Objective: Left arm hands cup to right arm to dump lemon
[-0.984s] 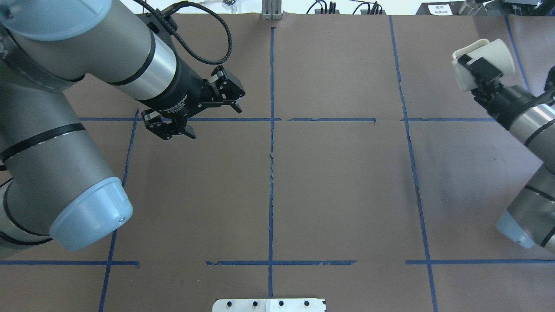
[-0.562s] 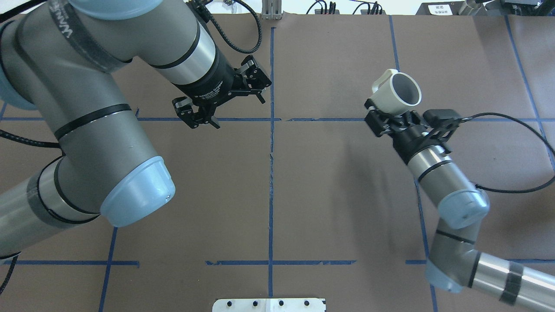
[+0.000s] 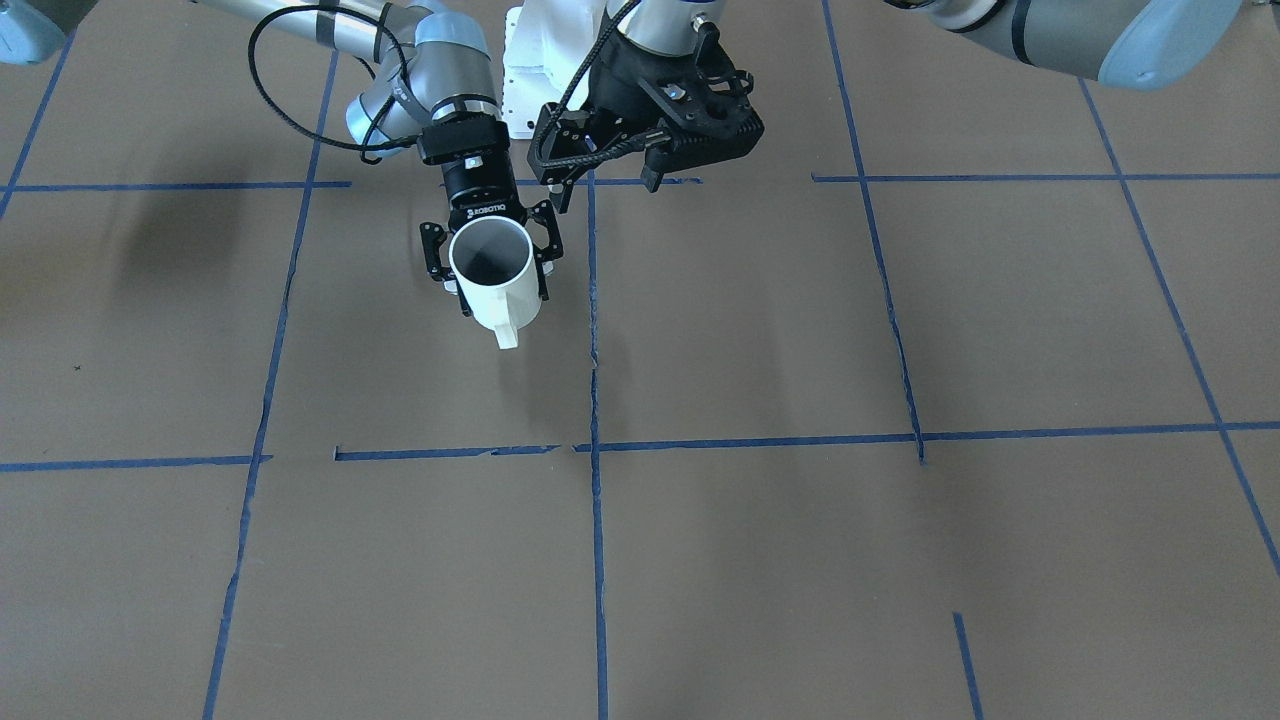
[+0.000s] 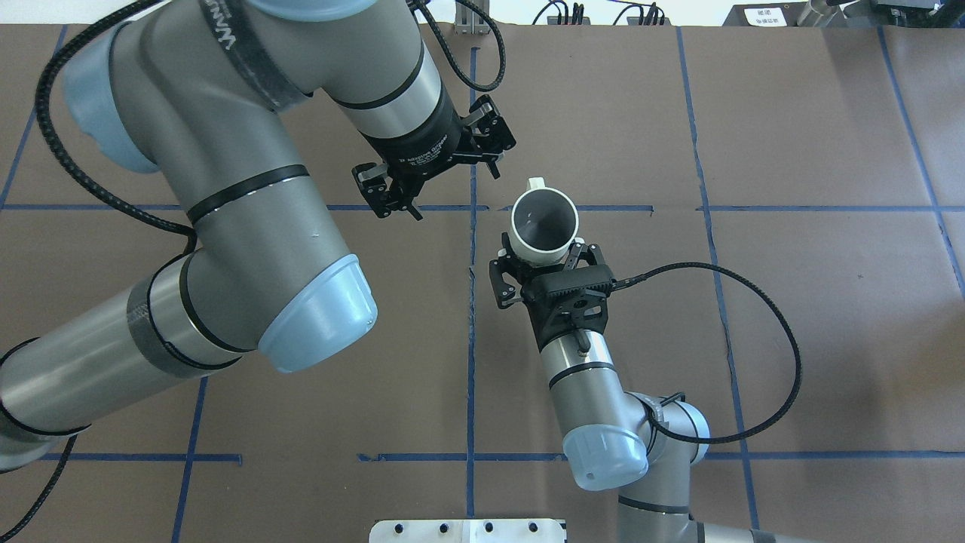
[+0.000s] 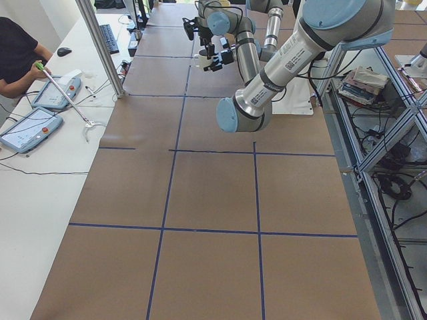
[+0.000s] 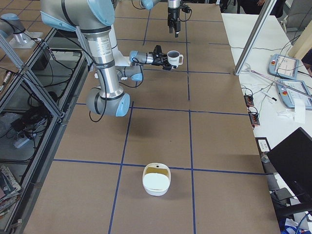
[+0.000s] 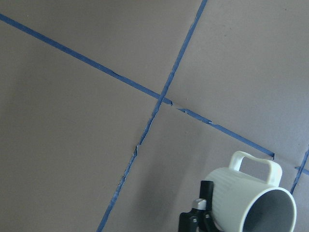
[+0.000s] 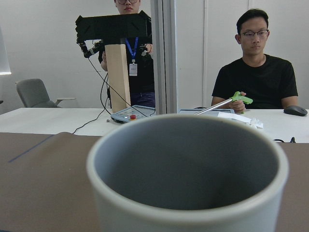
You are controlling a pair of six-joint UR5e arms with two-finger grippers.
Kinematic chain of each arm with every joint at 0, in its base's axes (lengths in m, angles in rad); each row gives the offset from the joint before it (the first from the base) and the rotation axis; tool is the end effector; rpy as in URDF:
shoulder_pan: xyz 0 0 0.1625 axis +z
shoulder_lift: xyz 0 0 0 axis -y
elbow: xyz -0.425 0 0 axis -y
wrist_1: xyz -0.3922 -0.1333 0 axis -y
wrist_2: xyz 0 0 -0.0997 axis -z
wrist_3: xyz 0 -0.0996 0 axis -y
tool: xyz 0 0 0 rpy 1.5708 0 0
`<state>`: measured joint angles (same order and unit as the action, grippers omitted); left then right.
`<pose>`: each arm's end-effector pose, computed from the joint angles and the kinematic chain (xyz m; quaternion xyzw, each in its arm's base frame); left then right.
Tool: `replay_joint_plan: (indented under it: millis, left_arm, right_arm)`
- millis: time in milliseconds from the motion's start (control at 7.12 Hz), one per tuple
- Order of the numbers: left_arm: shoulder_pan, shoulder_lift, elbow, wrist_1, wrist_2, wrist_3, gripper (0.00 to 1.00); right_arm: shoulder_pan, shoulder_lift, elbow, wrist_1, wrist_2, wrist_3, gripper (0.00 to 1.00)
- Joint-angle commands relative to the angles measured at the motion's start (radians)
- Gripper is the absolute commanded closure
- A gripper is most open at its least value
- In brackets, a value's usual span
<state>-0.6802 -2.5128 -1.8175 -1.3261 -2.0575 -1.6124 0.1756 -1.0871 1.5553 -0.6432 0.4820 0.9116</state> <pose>0.4273 -0.4572 0.0194 -0.0652 0.4863 -0.2027 0.8474 -0.5624 -0.3248 0.2716 0.5856 -0.3417 0.1662 0.7161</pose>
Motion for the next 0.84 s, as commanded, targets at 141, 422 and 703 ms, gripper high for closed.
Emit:
replay_joint_plan:
  millis: [141,422,703]
  left_arm:
    - [0.121,-0.001,0.032,0.002,0.126,0.046,0.06]
    - [0.132,0.006,0.033,0.001,0.129,0.048,0.11]
    - [0.148,0.012,0.036,-0.001,0.126,0.049,0.24]
  right_arm:
    - [-0.057,0.027,0.002,-0.065,-0.092,-0.085,0.81]
    - [-0.067,0.029,0.005,-0.067,-0.106,-0.106,0.81]
    - [-0.073,0.029,0.011,-0.065,-0.108,-0.106,0.81]
